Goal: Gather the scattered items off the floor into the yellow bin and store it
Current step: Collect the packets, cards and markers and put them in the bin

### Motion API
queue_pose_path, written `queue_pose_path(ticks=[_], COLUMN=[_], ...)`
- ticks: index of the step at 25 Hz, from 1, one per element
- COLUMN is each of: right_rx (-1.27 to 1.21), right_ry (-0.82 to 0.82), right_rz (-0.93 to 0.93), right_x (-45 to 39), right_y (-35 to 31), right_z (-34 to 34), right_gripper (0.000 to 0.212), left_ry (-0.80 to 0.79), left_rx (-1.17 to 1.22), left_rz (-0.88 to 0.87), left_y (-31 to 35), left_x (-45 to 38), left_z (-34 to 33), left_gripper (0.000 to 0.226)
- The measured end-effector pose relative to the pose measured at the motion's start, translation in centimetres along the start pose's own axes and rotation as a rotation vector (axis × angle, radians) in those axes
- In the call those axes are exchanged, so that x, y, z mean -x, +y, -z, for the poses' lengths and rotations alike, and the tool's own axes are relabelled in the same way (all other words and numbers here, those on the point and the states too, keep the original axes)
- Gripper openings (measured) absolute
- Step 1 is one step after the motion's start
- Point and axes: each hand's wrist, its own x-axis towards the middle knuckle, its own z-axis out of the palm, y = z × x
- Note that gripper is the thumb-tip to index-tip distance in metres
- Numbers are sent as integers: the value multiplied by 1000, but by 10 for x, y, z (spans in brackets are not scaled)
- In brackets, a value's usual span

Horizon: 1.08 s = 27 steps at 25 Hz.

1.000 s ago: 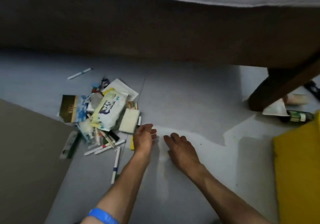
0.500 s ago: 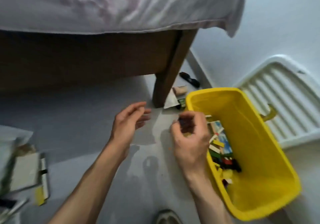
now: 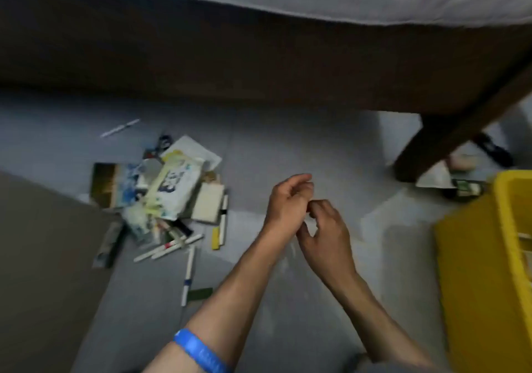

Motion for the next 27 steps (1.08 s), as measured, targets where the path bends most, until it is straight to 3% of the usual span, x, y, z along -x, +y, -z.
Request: queue_pose_path(ticks=[2, 4, 6, 7, 9, 12, 16, 19, 21, 23, 27], right_rx=[17, 89, 131, 149, 189, 246, 270, 296, 394, 450, 455], right_ry=[-244, -452, -590, -625, -656, -632, -620, -834, -946, -947, -865], right_rz=[45, 147, 227, 261, 311, 348, 404, 471, 541, 580, 469], right_x=[6, 14, 16, 16, 11, 6, 25, 55, 65, 65, 58], right_y=[-4, -6, -8, -10, -13, -10, -11, -15, -13, -8, 3], right_z=[-46, -83, -110, -120, -134, -138, -139, -156, -165, -166, -157], right_gripper=[22, 25, 27, 28, 28, 27, 16, 38, 57, 52, 46], left_ry=[118, 341, 584, 630, 558, 453, 526, 487, 473, 483, 498], left_rx=[-40, -105, -379, -545, -725, -738, -761, -973, -1101, -1148, -1152], left_rz=[46, 98, 224, 312, 422, 346, 305, 191, 119, 110, 118], left_y=[-24, -53, -87, -106, -137, -156, -151, -149, -147, -146, -146], left_x=[-4, 6, 27, 39, 58, 59, 44, 38, 32, 27, 23], left_z=[51, 105, 154, 173, 195, 194, 195, 208, 217, 222, 228], left_gripper=[21, 18, 10, 14, 28, 19, 5, 43, 54, 58, 61])
